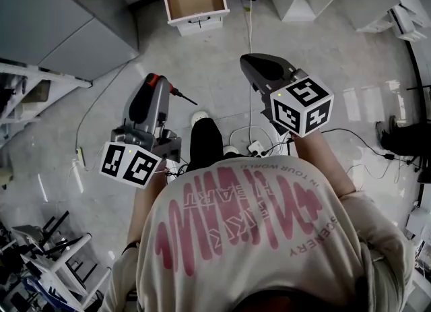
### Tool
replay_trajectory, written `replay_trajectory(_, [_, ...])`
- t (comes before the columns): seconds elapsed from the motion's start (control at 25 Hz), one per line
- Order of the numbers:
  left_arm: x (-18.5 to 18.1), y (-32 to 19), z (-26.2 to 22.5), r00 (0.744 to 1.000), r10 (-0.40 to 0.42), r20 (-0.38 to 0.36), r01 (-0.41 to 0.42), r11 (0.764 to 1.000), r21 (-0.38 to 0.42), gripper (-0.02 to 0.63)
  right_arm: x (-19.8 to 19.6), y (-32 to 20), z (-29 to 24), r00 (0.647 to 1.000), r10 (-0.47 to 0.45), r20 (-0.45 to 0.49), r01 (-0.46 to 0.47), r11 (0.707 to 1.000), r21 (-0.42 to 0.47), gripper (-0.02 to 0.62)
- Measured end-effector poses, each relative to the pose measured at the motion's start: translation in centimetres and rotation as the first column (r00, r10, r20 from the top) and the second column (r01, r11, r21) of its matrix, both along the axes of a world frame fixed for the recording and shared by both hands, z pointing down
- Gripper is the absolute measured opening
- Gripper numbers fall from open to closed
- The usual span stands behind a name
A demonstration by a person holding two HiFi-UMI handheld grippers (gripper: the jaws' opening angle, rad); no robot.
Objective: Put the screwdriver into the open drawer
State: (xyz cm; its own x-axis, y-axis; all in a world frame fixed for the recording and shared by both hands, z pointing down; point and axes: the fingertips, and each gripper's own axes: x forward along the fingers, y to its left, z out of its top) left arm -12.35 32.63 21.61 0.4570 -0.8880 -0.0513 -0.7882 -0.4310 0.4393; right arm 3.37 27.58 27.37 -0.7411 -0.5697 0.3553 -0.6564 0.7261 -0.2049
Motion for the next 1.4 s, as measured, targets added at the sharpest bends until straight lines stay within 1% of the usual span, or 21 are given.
replay_trajectory(0.2, [-3.1, -5.5, -1.5, 0.999, 0.030, 0.012, -0.030, 0.999, 0.027, 0.101, -2.5, -5.2, -1.5, 0.999, 0.041, 0.011, -0.041, 0.999, 0.030, 0.011])
replay_trajectory(0.36, [-6.0, -10.3, -2.0, 0.999, 0.052, 0.009, -0.053, 0.998, 0.031, 0.101, -5.1, -9.1, -1.9, 0.998, 0.062, 0.016, -0.063, 0.997, 0.035, 0.011])
replay_trajectory(0.64, [-9.0, -17.9, -2.6, 0.992, 0.122, 0.018, -0.122, 0.992, 0.039, 0.101, -8.6, -15.6, -2.3, 0.994, 0.109, 0.021, -0.109, 0.993, 0.035, 0.011])
replay_trajectory(0.8, [-10.1, -21.8, -3.1, 0.986, 0.163, 0.026, -0.164, 0.985, 0.051, 0.101, -9.4, -18.9, -2.3, 0.987, 0.156, 0.028, -0.157, 0.987, 0.038, 0.011])
replay_trajectory(0.92, [-10.8, -23.7, -3.8, 0.981, 0.190, 0.033, -0.192, 0.979, 0.072, 0.100, -9.7, -20.7, -2.6, 0.981, 0.189, 0.034, -0.190, 0.981, 0.040, 0.011])
replay_trajectory(1.08, [-11.9, -25.6, -4.0, 0.980, 0.196, 0.015, -0.197, 0.976, 0.088, 0.100, -10.1, -22.5, -2.6, 0.974, 0.223, 0.036, -0.224, 0.974, 0.040, 0.011])
replay_trajectory(1.2, [-12.3, -26.4, -3.2, 0.979, 0.202, 0.015, -0.203, 0.976, 0.076, 0.100, -10.6, -23.2, -1.9, 0.974, 0.224, 0.024, -0.224, 0.974, 0.035, 0.011])
replay_trajectory(1.4, [-12.7, -27.3, -1.0, 0.978, 0.208, -0.003, -0.208, 0.977, 0.035, 0.101, -11.5, -23.6, 0.0, 0.978, 0.206, -0.010, -0.206, 0.978, 0.001, 0.011])
